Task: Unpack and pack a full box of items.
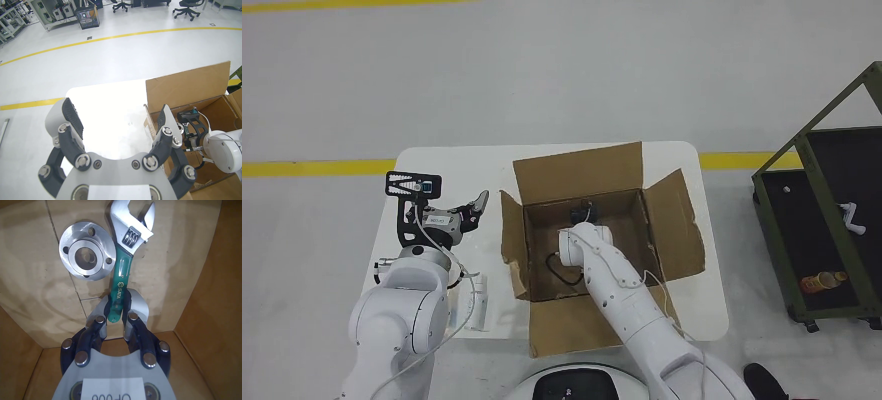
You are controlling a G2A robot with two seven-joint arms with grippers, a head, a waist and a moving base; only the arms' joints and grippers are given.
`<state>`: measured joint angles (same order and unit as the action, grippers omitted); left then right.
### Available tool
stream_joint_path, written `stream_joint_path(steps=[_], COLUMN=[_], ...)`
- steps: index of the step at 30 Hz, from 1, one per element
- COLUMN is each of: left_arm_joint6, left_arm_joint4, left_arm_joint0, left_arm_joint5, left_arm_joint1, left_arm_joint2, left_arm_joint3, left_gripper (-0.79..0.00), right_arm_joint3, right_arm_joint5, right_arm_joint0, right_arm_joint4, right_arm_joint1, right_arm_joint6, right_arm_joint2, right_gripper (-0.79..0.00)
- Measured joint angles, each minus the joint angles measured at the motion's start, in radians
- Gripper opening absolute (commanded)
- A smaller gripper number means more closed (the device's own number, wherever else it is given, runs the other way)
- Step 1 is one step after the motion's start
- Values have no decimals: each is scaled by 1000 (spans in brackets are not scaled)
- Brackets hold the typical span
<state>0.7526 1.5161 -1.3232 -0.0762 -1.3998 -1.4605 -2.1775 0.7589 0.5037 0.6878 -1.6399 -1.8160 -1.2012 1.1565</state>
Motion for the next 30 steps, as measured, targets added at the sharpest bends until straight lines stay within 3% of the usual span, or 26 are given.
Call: stream_joint_path(steps=[11,25,28,30], left_arm_joint6=[0,0,0,0], left_arm_joint4=[0,0,0,0], left_arm_joint0=[0,0,0,0], left_arm_joint5=[0,0,0,0], left_arm_joint1=[0,0,0,0], left_arm_joint2=[0,0,0,0], left_arm_joint3=[0,0,0,0], left_gripper=[0,0,0,0], right_arm_joint3=[127,330,339,338], right_arm_joint5=[-9,-107,-121,-121], right_arm_joint0=[48,173,185,189], right_arm_joint4=[-44,-123,-136,-143], right_arm_joint1=[3,17,18,19], right_arm_joint6=[-43,-148,-161,-161], right_arm_joint2=[1,7,9,13], right_gripper=[-785,-785,-668,-536])
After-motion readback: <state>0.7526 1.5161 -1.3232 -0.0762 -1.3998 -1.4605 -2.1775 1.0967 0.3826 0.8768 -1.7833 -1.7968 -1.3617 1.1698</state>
